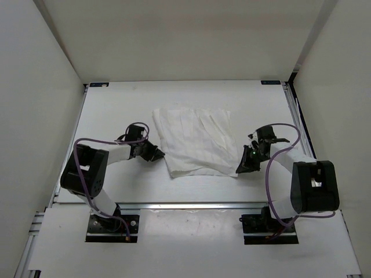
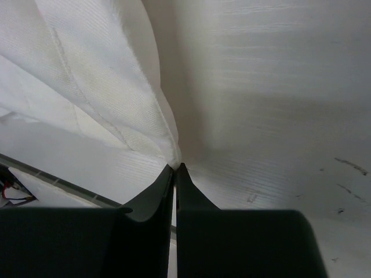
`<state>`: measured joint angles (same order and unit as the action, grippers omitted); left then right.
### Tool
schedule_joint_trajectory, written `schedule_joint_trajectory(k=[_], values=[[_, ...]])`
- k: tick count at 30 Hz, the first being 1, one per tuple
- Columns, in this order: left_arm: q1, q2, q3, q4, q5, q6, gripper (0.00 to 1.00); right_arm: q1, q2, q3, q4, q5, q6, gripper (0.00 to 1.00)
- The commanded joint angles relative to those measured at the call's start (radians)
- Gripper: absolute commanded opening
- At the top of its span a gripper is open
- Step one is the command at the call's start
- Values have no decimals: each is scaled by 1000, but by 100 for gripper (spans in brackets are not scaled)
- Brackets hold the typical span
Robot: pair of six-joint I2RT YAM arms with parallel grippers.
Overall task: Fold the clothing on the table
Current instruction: Flatten the skirt out
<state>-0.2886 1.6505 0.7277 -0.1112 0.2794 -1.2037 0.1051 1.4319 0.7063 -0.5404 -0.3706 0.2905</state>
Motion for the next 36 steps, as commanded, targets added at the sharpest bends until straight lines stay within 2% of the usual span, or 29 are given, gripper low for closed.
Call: schedule_joint_trajectory(k=[1, 2, 6, 8, 9, 11, 12, 19, 27, 30, 31, 32, 34, 36], values=[[-36, -140, -71, -90, -37, 29, 33, -13, 19, 25, -3, 30, -42, 0], [-49, -197, -97, -103, -51, 20, 38, -5, 21, 31, -3, 32, -50, 0], [-80, -351, -174, -130, -57, -62, 48, -4, 48, 68, -12, 39, -63, 1], [-98, -404, -218, -124, -56, -118, 48, 7, 58, 76, -13, 44, -66, 0], [-104, -440, -249, -120, -65, -138, 55, 1, 62, 87, -15, 47, -73, 0], [-147, -480, -302, -78, -101, -195, 56, 4, 78, 102, -23, 52, -77, 0], [-158, -500, -319, -59, -101, -229, 62, 4, 82, 107, -26, 50, -80, 0], [-213, -442, -352, 68, -143, -278, 63, 8, 94, 121, -30, 59, -91, 0], [-259, -356, -284, 143, -197, -312, 61, 8, 76, 111, -46, 68, -97, 0], [-309, -328, -275, 151, -206, -327, 55, -1, 71, 107, -46, 67, -100, 0], [-316, -316, -272, 148, -210, -336, 45, -1, 73, 105, -40, 68, -100, 0], [-323, -314, -274, 137, -209, -341, 29, -2, 65, 98, -41, 79, -102, 0], [-328, -322, -271, 120, -198, -350, 20, -15, 59, 94, -46, 75, -102, 0], [-330, -356, -258, 70, -198, -340, 0, -21, 55, 101, -43, 78, -102, 0]])
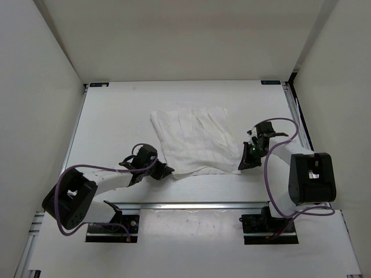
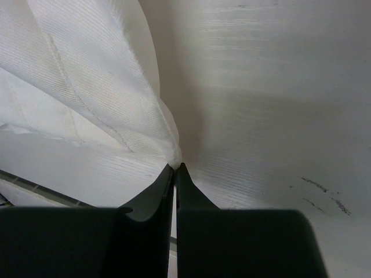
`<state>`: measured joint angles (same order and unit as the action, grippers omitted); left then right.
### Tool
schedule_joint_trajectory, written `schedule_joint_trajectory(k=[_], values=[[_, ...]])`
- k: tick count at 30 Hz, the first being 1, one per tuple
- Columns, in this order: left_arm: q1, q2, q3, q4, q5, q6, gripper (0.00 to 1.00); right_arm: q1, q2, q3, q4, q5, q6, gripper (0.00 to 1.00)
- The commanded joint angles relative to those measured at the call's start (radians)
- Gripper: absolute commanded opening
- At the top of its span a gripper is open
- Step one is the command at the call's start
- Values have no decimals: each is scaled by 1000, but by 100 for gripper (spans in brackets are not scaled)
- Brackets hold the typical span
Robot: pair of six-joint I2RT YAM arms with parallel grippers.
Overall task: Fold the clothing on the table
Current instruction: Flatten the skirt out
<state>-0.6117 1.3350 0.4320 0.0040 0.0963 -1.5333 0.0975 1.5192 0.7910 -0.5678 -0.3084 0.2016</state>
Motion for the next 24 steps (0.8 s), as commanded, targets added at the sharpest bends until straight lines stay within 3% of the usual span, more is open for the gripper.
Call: schedule_joint_trajectory(k=[1, 6, 10, 12, 15, 21, 24], values=[[-5, -46, 40, -61, -27, 4, 0, -24, -39, 14, -17, 23, -8, 0], [165, -106, 83, -119, 74, 140, 0, 1, -62, 100, -35, 14, -11, 0], [292, -25, 383, -287, 117, 476, 0, 140, -129, 255, -66, 239, -59, 0], [302, 70, 569, -407, 105, 669, 0, 133, -116, 336, -72, 241, -56, 0], [317, 241, 888, -567, 125, 806, 0, 61, -67, 437, -70, 203, -33, 0], [308, 492, 1137, -697, 101, 958, 0, 2, 77, 594, -113, 201, -36, 0], [281, 459, 1095, -687, 157, 1054, 0, 39, 55, 608, -113, 193, -76, 0]])
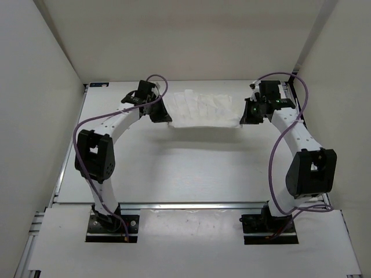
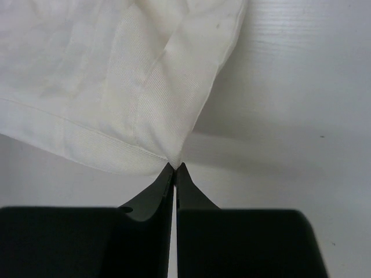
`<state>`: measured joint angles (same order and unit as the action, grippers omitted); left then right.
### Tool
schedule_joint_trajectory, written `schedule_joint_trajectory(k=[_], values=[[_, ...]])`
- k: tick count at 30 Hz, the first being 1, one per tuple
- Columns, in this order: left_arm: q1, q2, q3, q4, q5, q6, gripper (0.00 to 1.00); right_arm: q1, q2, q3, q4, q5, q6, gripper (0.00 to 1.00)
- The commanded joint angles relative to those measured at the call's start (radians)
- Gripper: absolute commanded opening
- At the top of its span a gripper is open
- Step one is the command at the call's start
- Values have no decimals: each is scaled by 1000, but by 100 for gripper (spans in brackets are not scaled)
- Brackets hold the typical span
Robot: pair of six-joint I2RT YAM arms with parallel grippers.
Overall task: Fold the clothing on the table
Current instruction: Flatten the skirt out
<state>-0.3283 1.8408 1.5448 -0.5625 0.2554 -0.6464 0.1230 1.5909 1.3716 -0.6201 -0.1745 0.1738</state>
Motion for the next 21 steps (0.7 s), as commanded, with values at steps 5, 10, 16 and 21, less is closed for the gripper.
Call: schedule_joint_trajectory(k=[5, 10, 16, 21], values=[[-77, -322, -176, -40, 154, 228, 0, 90, -299, -124, 0, 15, -118, 0], [-52, -676, -301, 98, 189, 186, 0, 222, -651, -324, 207, 91, -85, 0], [-8, -758, -239, 47, 183, 226, 0, 270, -865, -372, 288, 251, -59, 0], [49, -651, -357, 68, 240, 162, 0, 135, -688, -339, 165, 100, -13, 1]])
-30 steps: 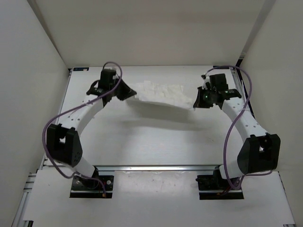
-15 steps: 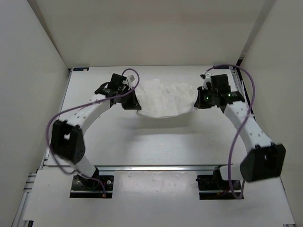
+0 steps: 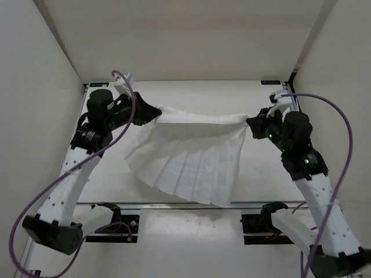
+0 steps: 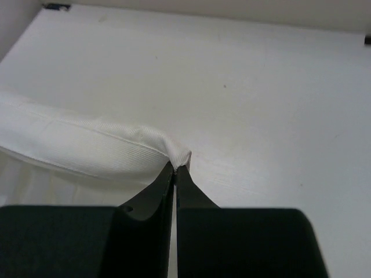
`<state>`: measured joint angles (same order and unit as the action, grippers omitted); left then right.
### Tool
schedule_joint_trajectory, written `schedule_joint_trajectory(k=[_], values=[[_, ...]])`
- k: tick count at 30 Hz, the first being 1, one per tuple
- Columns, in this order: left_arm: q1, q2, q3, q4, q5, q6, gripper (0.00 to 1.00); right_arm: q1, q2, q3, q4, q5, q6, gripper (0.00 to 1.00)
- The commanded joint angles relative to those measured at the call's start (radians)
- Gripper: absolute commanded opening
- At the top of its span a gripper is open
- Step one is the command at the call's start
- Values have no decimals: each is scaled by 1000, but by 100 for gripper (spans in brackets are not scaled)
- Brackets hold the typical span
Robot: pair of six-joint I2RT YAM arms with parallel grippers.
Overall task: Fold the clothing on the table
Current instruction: Flatten the skirt out
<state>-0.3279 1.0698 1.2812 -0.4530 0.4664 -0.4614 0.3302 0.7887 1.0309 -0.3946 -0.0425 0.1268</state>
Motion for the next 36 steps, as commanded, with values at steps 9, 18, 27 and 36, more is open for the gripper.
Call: schedule_joint_trajectory(k=[9, 18, 27, 36], values=[[127, 499, -191, 57, 3, -54, 0, -256, 478, -72, 42, -155, 109, 0], [168, 849, 707, -21, 50, -161, 0, -222, 577, 253, 233, 183, 46, 0], [242, 661, 363, 94, 98, -165, 0, -197, 413, 77, 358, 130, 66, 0], [101, 457, -434, 135, 5, -122, 0, -304, 353, -432, 59, -319, 312, 0]])
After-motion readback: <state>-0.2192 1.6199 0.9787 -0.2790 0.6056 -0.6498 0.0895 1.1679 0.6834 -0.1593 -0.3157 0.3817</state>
